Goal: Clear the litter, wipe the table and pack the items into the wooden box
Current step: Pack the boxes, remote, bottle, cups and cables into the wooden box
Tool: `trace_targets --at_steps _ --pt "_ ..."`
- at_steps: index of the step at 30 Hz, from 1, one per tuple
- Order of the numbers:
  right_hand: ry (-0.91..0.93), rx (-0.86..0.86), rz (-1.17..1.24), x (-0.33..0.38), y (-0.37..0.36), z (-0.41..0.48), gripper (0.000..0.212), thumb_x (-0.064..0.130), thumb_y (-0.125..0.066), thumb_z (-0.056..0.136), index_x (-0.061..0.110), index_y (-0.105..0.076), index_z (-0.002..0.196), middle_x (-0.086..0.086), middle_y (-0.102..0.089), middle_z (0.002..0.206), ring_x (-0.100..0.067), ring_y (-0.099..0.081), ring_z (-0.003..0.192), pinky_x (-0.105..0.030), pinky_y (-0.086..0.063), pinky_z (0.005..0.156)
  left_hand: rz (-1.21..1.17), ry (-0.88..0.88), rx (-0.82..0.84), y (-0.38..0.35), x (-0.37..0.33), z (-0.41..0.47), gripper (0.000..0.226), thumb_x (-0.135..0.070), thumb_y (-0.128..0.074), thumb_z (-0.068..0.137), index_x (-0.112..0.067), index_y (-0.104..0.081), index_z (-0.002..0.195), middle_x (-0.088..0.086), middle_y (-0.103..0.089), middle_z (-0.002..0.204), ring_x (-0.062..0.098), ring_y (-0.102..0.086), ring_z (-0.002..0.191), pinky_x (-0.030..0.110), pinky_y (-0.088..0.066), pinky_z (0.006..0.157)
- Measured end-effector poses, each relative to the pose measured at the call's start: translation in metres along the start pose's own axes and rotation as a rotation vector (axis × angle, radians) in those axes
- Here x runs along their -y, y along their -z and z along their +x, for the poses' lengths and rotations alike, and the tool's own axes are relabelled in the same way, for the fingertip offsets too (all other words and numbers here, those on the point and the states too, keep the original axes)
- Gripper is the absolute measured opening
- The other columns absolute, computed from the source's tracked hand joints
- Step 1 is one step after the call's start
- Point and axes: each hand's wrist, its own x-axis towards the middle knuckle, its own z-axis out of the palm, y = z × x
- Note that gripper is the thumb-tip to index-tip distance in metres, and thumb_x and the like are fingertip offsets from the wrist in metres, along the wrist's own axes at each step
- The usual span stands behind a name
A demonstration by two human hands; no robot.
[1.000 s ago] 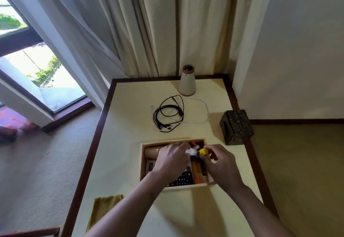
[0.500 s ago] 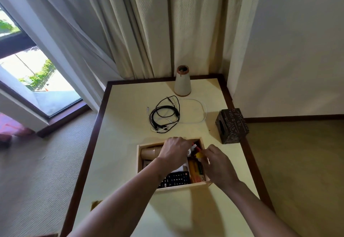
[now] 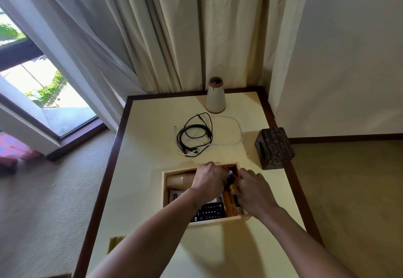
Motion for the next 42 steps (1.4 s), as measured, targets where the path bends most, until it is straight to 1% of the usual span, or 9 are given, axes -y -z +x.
trace_targets --at_steps 9,17,21,24,27,30,33,37,42 --pt "-0.007 0.015 -0.127 0.004 -0.004 0.006 0.026 0.019 -0.064 0.086 0.024 -0.072 0.11 0.0 -0.058 0.111 -0.026 -0.057 0.101 -0.044 -0.042 0.088 0.243 -0.01 0.078 -0.014 -0.01 0.01 0.015 -0.022 -0.058 0.096 -0.02 -0.069 0.106 0.006 -0.071 0.108 0.028 -0.056 0.112 0.042 -0.043 0.099" --pt "-0.064 -0.054 -0.008 0.006 -0.009 0.006 0.015 0.018 -0.074 0.076 0.031 -0.076 0.082 0.007 -0.06 0.086 -0.022 -0.058 0.084 -0.036 -0.038 0.071 0.073 -0.017 0.046 -0.016 0.003 0.006 0.014 -0.022 -0.053 0.097 -0.02 -0.066 0.092 0.003 -0.068 0.097 0.025 -0.056 0.1 0.04 -0.046 0.091" --pt "-0.083 -0.096 0.242 0.003 0.007 0.009 0.016 0.029 -0.058 0.093 0.026 -0.074 0.09 0.006 -0.06 0.089 -0.019 -0.057 0.083 -0.033 -0.036 0.068 -0.322 0.009 -0.152 -0.01 0.034 -0.008 0.019 -0.015 -0.054 0.099 -0.016 -0.07 0.089 -0.003 -0.071 0.095 0.016 -0.064 0.088 0.034 -0.056 0.073" --pt "-0.172 -0.19 0.491 -0.005 0.021 0.028 0.015 0.025 -0.059 0.097 0.02 -0.073 0.092 0.006 -0.063 0.092 -0.013 -0.059 0.084 -0.03 -0.048 0.071 -0.279 0.21 -0.474 -0.006 0.066 -0.033 0.018 -0.011 -0.062 0.097 -0.014 -0.073 0.11 0.0 -0.069 0.117 0.018 -0.058 0.108 0.035 -0.056 0.083" --pt "-0.219 -0.227 0.549 -0.01 0.028 0.067 0.016 0.022 -0.062 0.098 0.014 -0.075 0.1 0.002 -0.07 0.096 -0.011 -0.063 0.086 -0.028 -0.052 0.076 -0.206 0.533 -0.407 -0.005 0.091 -0.055 0.037 -0.027 -0.052 0.103 -0.017 -0.055 0.138 0.009 -0.054 0.133 0.026 -0.051 0.116 0.044 -0.052 0.091" --pt "-0.286 -0.131 0.529 -0.015 0.017 0.117 0.016 0.019 -0.06 0.097 0.013 -0.076 0.097 0.001 -0.073 0.096 -0.012 -0.066 0.081 -0.026 -0.053 0.068 -0.3 0.647 -0.216 -0.015 0.103 -0.063 0.047 -0.044 -0.029 0.108 -0.022 -0.037 0.148 0.011 -0.051 0.134 0.03 -0.056 0.112 0.048 -0.054 0.09" --pt "-0.341 0.073 0.462 -0.019 -0.003 0.168 0.022 0.01 -0.055 0.089 0.005 -0.073 0.101 -0.012 -0.073 0.105 -0.024 -0.068 0.093 -0.04 -0.059 0.08 -0.423 0.652 -0.182 -0.026 0.099 -0.059 0.044 -0.044 -0.023 0.109 -0.023 -0.039 0.145 0.01 -0.055 0.127 0.033 -0.062 0.11 0.047 -0.053 0.09" --pt "-0.321 0.37 0.208 -0.012 -0.019 0.205 0.056 0.024 -0.058 0.091 0.023 -0.046 0.146 -0.015 -0.045 0.142 -0.036 -0.039 0.132 -0.047 -0.044 0.104 -0.434 0.598 -0.213 -0.03 0.097 -0.057 0.033 -0.039 -0.027 0.109 -0.021 -0.046 0.13 0.006 -0.055 0.116 0.032 -0.062 0.1 0.046 -0.051 0.082" --pt "-0.279 0.335 0.004 -0.012 -0.033 0.218 0.031 0.03 -0.057 0.094 0.026 -0.056 0.125 -0.013 -0.046 0.133 -0.036 -0.038 0.126 -0.049 -0.033 0.101 -0.498 0.633 -0.262 -0.035 0.103 -0.055 0.03 -0.045 -0.029 0.109 -0.024 -0.049 0.107 -0.003 -0.049 0.09 0.021 -0.05 0.075 0.036 -0.037 0.07"
